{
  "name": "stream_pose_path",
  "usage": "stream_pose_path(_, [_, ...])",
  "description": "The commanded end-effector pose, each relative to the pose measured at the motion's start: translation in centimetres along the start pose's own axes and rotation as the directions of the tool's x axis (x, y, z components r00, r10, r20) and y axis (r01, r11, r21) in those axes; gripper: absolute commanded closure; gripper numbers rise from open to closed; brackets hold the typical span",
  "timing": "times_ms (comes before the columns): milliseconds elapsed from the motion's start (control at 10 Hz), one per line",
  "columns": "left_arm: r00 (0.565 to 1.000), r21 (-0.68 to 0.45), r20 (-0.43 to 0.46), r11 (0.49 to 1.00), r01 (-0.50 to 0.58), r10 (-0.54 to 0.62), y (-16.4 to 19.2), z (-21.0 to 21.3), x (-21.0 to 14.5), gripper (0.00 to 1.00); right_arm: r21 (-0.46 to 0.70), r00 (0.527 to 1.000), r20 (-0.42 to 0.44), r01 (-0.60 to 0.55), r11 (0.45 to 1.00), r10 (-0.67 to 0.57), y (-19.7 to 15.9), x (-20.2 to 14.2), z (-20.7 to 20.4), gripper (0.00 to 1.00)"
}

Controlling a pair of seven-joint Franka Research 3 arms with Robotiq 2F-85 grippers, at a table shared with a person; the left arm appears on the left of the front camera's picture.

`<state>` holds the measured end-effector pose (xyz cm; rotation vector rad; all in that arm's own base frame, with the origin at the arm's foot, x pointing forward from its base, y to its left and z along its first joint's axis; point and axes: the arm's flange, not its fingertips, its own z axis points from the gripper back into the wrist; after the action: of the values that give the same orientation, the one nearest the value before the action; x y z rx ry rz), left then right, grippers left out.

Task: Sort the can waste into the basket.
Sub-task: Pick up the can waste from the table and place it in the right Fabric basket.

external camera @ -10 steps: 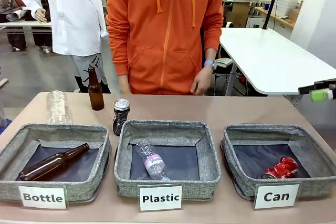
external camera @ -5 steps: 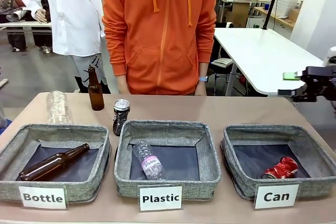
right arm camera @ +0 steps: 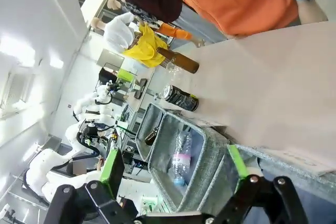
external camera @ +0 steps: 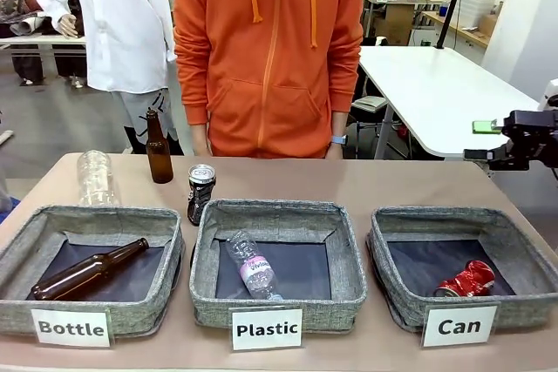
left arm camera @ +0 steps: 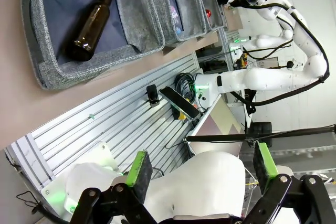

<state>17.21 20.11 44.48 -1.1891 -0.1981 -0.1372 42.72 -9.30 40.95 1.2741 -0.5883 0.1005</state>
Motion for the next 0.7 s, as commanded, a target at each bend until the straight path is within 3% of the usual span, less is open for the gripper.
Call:
stream_pose_path(0, [1.000, -0.019, 0.006, 1.000, 0.001, -0.001, -0.32, 0.23, 0.07, 0.00, 0.003, 1.000, 0.002, -0.026, 1.000, 0.026, 0.19, 0.07, -0.20, 0.00])
stream_pose_path(600, [1.000, -0.019, 0.006, 1.000, 0.001, -0.001, -0.32, 0.23, 0.07, 0.00, 0.003, 1.000, 0.002, -0.026, 1.000, 0.026, 0.19, 0.07, -0.20, 0.00])
